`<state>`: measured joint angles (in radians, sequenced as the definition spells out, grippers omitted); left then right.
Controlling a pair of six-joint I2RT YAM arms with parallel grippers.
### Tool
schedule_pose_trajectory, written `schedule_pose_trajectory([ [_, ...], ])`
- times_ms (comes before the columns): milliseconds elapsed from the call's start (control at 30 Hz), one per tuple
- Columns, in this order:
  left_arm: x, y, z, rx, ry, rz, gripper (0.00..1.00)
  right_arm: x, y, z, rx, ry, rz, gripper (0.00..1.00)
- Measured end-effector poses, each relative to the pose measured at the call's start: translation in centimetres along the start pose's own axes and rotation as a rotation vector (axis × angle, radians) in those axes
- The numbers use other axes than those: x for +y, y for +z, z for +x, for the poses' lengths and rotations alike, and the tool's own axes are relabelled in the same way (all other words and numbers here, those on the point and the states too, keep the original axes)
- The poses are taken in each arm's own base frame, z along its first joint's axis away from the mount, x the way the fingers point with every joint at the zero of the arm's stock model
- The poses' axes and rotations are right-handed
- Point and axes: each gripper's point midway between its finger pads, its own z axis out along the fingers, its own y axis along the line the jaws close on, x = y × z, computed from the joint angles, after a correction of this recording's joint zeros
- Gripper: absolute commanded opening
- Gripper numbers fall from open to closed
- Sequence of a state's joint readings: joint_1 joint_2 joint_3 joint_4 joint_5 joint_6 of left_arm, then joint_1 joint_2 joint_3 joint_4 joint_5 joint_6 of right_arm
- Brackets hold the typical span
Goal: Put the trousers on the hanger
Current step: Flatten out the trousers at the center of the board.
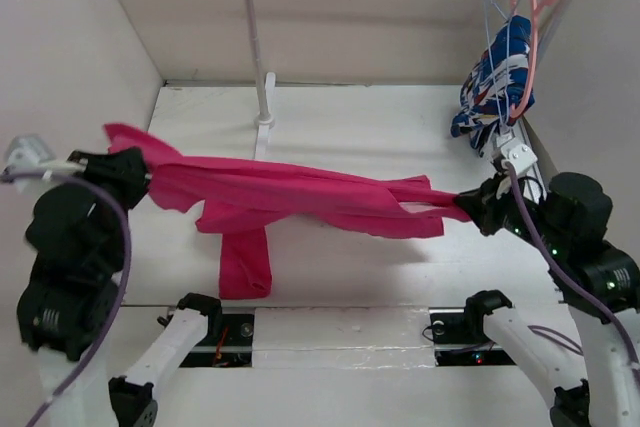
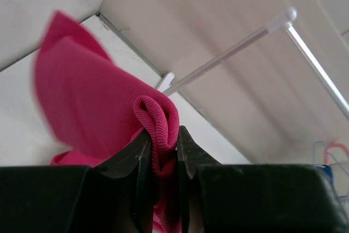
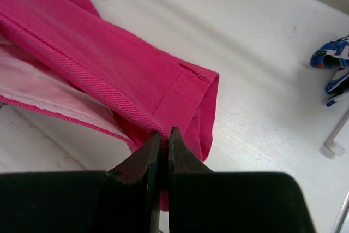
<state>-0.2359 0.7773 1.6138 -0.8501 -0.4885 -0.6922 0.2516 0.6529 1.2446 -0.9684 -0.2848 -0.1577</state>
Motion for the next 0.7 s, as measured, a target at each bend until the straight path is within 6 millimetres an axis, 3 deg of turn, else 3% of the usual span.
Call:
schedule_pose_trajectory([
  [67, 1.0, -2.4, -1.2, -0.037, -0.040, 0.020, 0.00, 1.0, -1.7, -0.8, -0.012, 0.000, -0.031, 0.00],
  [133, 2.1, -3.6, -1.3, -0.041, -0.046, 0.013, 0.00, 1.7, -3.9, -2.4, -0.041, -0.008, -0.039, 0.00],
  [267, 2.5, -3.1, -0.4, -0.028, -0.017, 0.004, 0.00, 2.6, -9.2, -6.5, -0.161, -0.046, -0.021, 0.00],
  [333, 2.4, -2.1, 0.7, -0.001, 0.010, 0.002, 0.00, 3.0, -10.5, -7.3, -0.200, -0.052, -0.022, 0.00],
  [367, 2.3, -1.4, 1.4, 0.007, 0.022, 0.005, 0.00, 2.9, -10.3, -6.8, -0.186, -0.045, -0.023, 0.00],
  [433, 2.7, 0.6, 3.7, 0.046, 0.065, -0.021, 0.00, 2.1, -8.4, -4.6, -0.110, -0.018, 0.002, 0.00],
  [500, 3.3, 3.2, 6.7, 0.107, 0.128, -0.064, 0.00, 0.3, -5.2, -1.4, 0.024, 0.017, 0.059, 0.00],
  [633, 4.6, 10.6, 15.2, 0.301, 0.298, -0.193, 0.00, -4.6, 2.6, 5.4, 0.323, 0.058, 0.222, 0.00],
  [667, 4.9, 12.6, 17.4, 0.351, 0.338, -0.223, 0.05, -6.0, 4.3, 6.8, 0.378, 0.073, 0.261, 0.00],
  [700, 5.0, 14.4, 19.4, 0.389, 0.366, -0.243, 0.18, -7.5, 5.9, 8.1, 0.430, 0.095, 0.299, 0.00],
])
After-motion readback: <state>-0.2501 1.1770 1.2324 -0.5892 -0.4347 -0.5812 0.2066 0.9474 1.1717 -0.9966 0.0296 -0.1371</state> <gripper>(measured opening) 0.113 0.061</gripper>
